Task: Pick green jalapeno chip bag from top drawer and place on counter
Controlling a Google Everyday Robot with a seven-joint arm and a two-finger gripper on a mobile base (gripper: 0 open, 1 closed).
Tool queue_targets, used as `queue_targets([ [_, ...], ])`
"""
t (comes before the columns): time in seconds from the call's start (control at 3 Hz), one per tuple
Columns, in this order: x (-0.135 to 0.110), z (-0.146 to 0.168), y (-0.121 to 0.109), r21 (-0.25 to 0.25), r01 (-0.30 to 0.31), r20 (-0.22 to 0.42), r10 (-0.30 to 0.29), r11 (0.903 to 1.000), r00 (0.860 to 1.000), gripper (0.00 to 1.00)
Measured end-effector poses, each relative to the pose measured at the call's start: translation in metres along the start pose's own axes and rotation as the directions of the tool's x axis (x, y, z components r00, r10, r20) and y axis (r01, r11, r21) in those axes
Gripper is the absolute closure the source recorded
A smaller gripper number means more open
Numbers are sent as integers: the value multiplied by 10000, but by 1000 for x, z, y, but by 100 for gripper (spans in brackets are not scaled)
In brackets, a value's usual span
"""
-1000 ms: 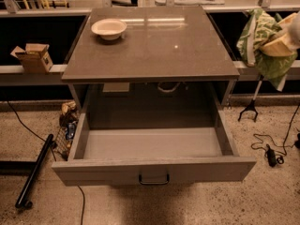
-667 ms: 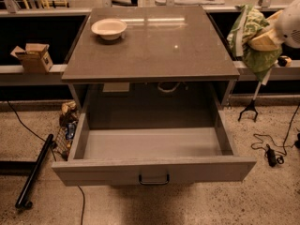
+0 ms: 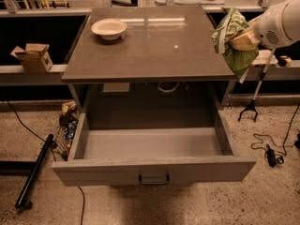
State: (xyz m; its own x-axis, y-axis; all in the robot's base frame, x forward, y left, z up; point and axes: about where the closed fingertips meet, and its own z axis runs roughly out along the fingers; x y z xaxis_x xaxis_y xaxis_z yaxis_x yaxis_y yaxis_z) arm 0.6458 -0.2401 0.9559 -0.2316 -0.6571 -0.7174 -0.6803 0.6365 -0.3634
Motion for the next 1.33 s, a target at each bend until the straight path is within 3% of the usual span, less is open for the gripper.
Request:
queue_targets([
  [0.33,0,0,0,0,0,0,0,10000,10000,100],
  [0.67,-5,19,-4,40,-136,163,136,9999,9998,100],
  [1.33,-25,79,-16,-210,-516,587,528,9984,9969,100],
])
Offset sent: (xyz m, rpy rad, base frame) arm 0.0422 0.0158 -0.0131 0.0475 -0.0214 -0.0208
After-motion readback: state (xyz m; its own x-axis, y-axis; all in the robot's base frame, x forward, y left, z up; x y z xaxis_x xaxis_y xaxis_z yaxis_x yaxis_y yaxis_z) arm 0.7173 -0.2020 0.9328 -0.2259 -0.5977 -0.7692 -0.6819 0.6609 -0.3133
